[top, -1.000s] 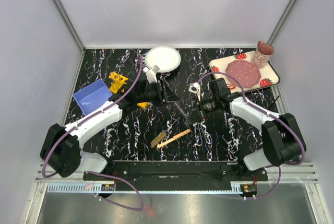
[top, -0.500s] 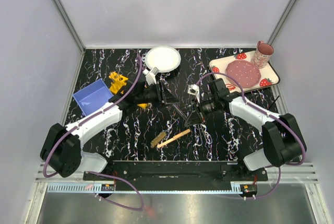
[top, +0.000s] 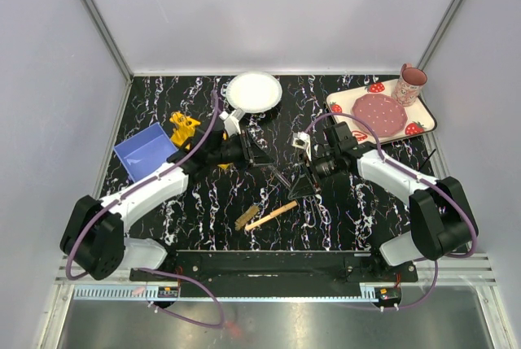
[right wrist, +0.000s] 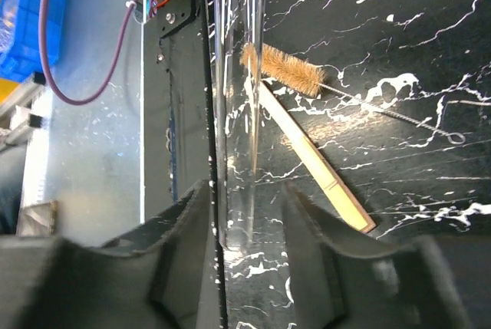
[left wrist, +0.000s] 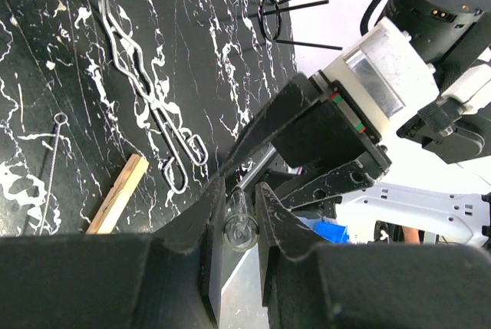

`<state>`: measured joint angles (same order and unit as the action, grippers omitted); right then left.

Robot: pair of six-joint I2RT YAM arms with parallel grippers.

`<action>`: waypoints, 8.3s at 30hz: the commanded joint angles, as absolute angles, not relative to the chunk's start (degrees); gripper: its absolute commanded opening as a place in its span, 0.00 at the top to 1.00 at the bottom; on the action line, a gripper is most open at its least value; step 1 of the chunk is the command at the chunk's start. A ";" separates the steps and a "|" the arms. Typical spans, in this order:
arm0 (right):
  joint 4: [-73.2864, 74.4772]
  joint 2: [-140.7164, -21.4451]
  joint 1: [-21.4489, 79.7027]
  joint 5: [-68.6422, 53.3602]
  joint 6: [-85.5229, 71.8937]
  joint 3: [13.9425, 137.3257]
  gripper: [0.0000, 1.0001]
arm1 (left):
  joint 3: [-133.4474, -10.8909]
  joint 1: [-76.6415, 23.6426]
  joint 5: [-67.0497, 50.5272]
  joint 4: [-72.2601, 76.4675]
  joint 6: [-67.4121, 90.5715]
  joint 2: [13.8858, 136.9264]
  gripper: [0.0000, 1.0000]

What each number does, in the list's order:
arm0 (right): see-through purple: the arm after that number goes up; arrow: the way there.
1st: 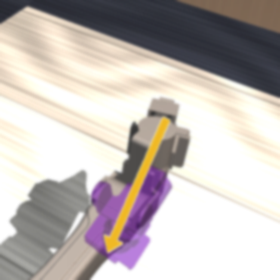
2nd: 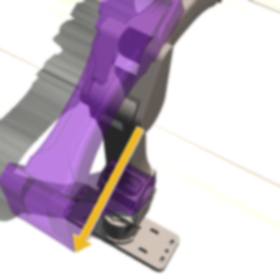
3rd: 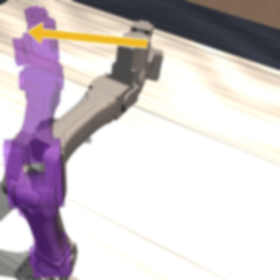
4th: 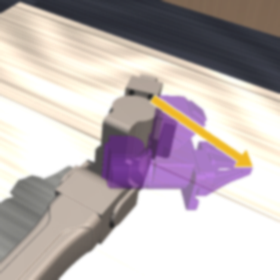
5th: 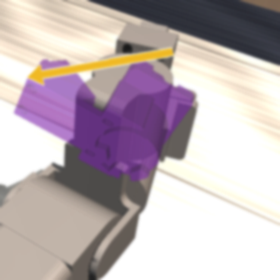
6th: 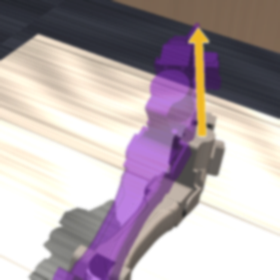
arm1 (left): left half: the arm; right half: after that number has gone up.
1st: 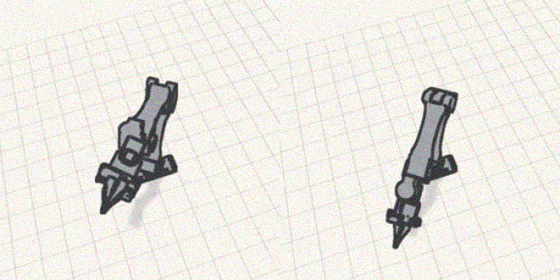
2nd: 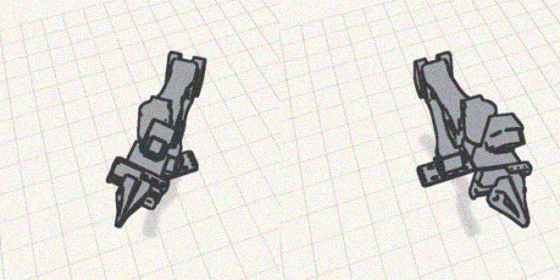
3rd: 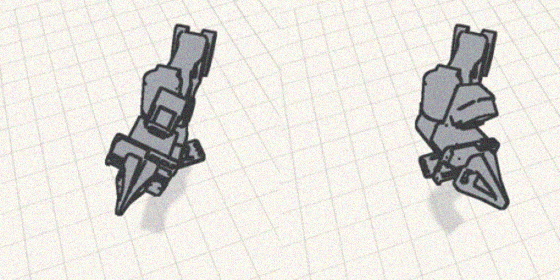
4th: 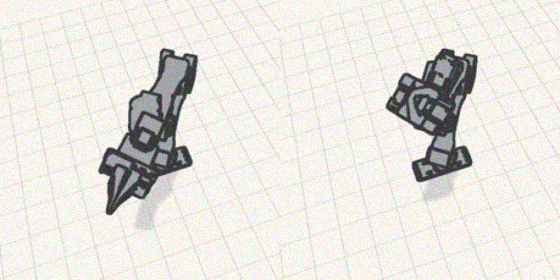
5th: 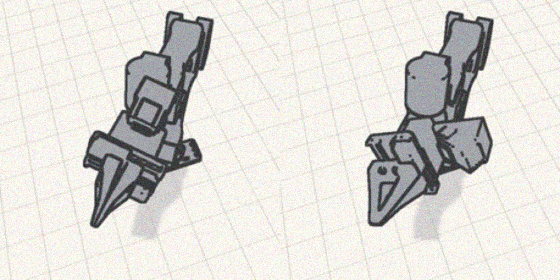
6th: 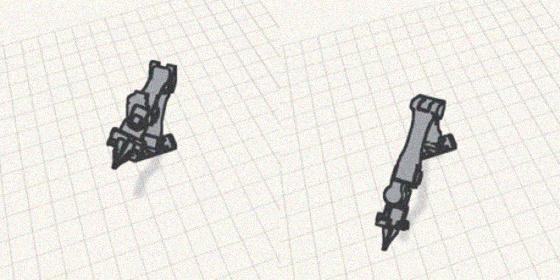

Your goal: Organize the chemistry lab equipment

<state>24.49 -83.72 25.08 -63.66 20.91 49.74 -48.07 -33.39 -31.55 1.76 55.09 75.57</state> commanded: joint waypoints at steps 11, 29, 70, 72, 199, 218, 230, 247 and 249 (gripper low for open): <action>40.87 -76.91 20.85 -60.02 37.97 58.01 0.00 | -49.91 -25.06 -11.62 -26.58 38.86 55.65 0.87; 40.17 -75.85 16.70 -61.35 37.53 56.87 0.00 | -69.78 -20.04 17.49 -34.20 18.46 65.82 0.85; 39.99 -78.22 16.08 -60.82 37.44 56.60 0.00 | -70.58 -19.60 17.14 -23.38 14.59 80.51 0.85; 39.99 -78.22 16.08 -60.91 37.44 56.60 0.00 | -70.14 -19.60 16.96 -23.29 14.59 79.99 0.85; 44.56 -79.01 12.30 -61.70 41.31 58.27 0.00 | -77.87 -35.33 7.30 -39.38 -1.41 112.33 0.67; 42.90 -80.94 12.22 -70.13 35.79 58.36 0.00 | -65.66 -35.33 -14.40 -14.88 20.46 93.61 0.88; 6.88 -80.33 12.30 -68.56 -4.64 48.52 0.00 | -49.39 -40.25 -13.02 27.85 53.34 84.99 0.88; -9.49 -84.28 10.99 -65.21 -22.40 45.35 0.11 | -50.71 -48.60 1.65 29.27 60.91 87.98 0.88; -10.72 -84.55 10.99 -65.74 -23.46 45.18 0.19 | -50.89 -49.22 2.54 29.27 61.08 88.33 0.88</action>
